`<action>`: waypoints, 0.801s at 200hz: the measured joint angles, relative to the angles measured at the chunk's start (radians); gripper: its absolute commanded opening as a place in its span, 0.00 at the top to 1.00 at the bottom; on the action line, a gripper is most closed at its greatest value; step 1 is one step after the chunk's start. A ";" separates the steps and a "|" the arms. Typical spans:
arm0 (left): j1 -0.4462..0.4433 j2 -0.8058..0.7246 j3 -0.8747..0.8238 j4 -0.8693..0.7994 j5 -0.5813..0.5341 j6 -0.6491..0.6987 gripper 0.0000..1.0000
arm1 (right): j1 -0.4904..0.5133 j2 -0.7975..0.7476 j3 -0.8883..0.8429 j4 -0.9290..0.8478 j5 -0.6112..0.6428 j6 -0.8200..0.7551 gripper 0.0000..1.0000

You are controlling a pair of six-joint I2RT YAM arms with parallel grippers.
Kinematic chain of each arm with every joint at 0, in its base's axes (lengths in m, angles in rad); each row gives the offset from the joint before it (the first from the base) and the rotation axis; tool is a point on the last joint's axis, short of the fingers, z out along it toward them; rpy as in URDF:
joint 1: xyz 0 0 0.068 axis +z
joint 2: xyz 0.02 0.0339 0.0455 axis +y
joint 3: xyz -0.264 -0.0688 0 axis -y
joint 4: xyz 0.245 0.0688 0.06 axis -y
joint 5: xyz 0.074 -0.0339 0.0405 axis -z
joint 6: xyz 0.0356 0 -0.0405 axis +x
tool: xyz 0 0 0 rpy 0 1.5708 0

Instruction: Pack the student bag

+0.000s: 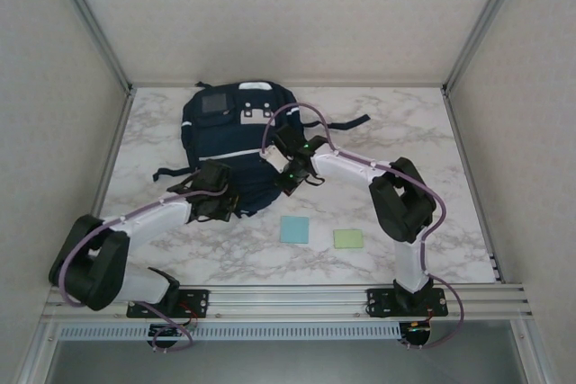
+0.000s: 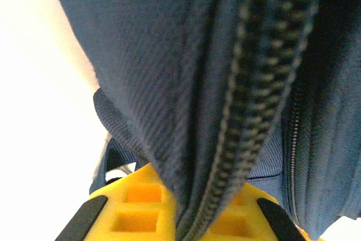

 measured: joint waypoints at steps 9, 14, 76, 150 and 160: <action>0.027 -0.037 -0.014 -0.011 0.005 0.024 1.00 | -0.018 -0.005 -0.003 0.015 -0.006 -0.041 1.00; 0.040 -0.060 -0.023 -0.013 0.008 0.039 1.00 | -0.030 -0.006 -0.003 0.025 -0.008 -0.064 1.00; 0.125 -0.282 -0.118 -0.078 0.006 0.127 1.00 | -0.154 0.196 0.307 0.035 0.039 -0.155 1.00; 0.142 -0.372 -0.143 -0.090 -0.001 0.124 1.00 | -0.179 0.388 0.660 -0.173 -0.019 0.039 0.80; 0.147 -0.372 -0.143 -0.105 -0.004 0.127 1.00 | -0.185 0.382 0.642 -0.162 -0.032 0.058 0.73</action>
